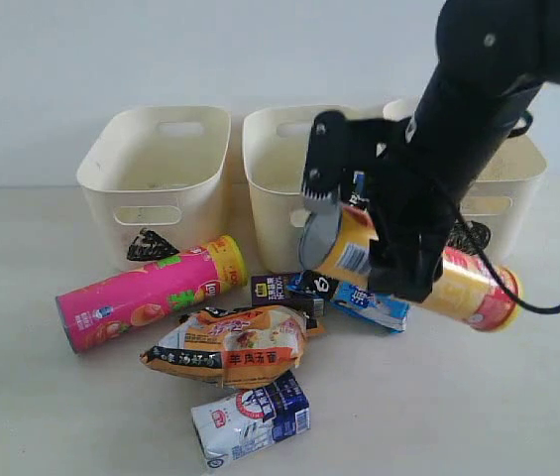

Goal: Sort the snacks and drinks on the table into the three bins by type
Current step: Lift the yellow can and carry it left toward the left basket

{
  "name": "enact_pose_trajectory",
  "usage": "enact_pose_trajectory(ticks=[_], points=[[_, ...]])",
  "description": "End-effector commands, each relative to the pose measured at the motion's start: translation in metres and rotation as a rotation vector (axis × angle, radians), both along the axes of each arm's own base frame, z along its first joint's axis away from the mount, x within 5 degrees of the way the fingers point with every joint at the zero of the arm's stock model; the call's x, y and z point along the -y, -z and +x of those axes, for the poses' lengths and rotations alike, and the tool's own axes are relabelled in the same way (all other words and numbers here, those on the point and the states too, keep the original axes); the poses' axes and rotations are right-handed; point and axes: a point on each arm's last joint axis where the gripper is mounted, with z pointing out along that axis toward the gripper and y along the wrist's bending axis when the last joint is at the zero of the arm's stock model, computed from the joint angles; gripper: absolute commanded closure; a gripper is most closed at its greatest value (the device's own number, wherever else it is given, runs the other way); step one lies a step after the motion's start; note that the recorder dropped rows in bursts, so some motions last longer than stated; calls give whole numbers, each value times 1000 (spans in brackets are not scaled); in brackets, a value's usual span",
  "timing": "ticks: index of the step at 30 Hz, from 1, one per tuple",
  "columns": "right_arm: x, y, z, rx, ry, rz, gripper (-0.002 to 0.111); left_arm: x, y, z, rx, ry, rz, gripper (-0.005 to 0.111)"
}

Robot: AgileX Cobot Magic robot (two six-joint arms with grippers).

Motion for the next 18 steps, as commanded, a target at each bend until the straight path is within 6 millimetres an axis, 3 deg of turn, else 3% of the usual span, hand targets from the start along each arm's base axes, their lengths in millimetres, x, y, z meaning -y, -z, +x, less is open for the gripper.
enact_pose_trajectory(ticks=[1, 6, 11, 13, 18], points=[[9, -52, -15, 194, 1, 116, 108, 0, -1, 0, 9, -2, 3, 102], [12, -104, -28, 422, 45, 374, 108, 0, -1, 0, 9, -2, 3, 102], [5, -143, -26, 562, 209, 835, 108, 0, -1, 0, 9, -2, 3, 102], [-1, -146, -19, 566, 299, 988, 108, 0, -1, 0, 9, -2, 3, 102], [-26, -129, -2, 646, 310, 999, 108, 0, -1, 0, 9, -2, 3, 102]])
